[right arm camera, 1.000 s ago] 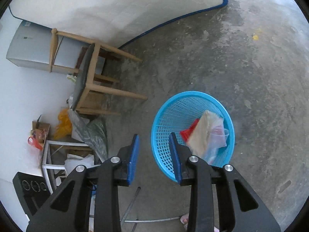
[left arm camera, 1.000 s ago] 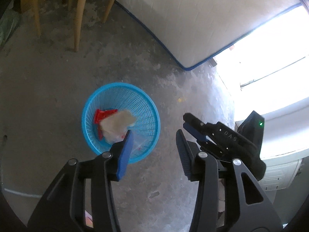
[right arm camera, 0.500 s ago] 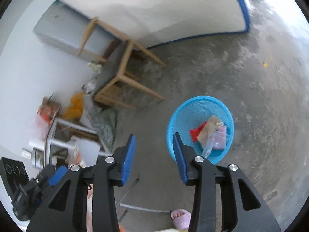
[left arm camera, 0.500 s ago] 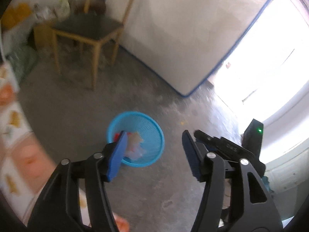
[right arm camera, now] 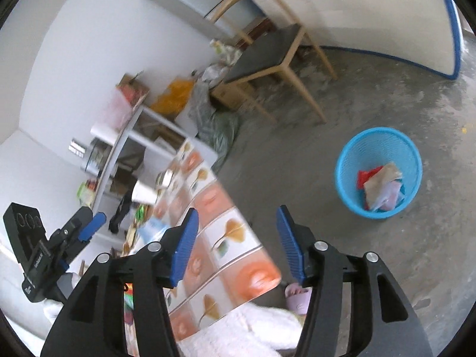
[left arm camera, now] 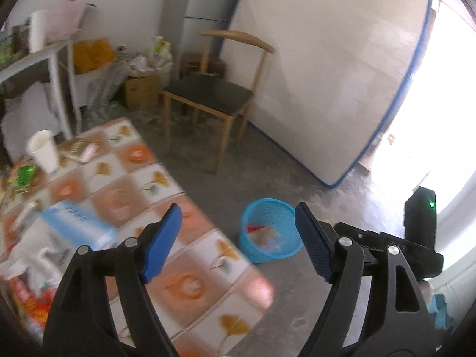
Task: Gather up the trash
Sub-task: 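Move both tools back over the table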
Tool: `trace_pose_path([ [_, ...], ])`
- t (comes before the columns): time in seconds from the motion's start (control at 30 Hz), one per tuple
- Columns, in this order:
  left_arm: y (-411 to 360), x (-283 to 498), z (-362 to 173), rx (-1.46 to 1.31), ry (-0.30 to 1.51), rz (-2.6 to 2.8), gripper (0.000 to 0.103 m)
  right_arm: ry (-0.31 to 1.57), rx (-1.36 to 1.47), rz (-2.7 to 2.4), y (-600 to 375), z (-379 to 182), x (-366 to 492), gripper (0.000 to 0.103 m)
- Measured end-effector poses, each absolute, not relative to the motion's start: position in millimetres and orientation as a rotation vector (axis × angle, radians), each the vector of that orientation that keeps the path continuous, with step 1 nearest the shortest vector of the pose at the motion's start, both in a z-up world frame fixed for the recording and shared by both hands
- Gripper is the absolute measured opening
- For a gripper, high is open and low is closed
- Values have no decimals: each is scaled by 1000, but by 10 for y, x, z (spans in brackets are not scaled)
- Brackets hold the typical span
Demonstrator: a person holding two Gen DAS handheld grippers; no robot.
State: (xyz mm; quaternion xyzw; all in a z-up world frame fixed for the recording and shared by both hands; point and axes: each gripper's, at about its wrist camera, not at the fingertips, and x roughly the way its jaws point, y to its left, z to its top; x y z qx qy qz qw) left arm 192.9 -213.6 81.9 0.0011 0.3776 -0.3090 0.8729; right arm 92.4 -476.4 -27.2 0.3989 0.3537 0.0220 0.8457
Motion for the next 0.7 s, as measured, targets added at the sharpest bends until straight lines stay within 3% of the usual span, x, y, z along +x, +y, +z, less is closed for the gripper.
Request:
trace_pose_path([
  [0.27,-1091,2032,918,-37,833,-517,76,855,659,235,-3836,-6,1312,56],
  [0.43,-569,2248,794,42,918,-447,78,905,504,353,-3240,206,1745,74],
  [0.7,-124,2775,336,158,1105,-374,78,971,305,548,-2359,237,2666,80],
])
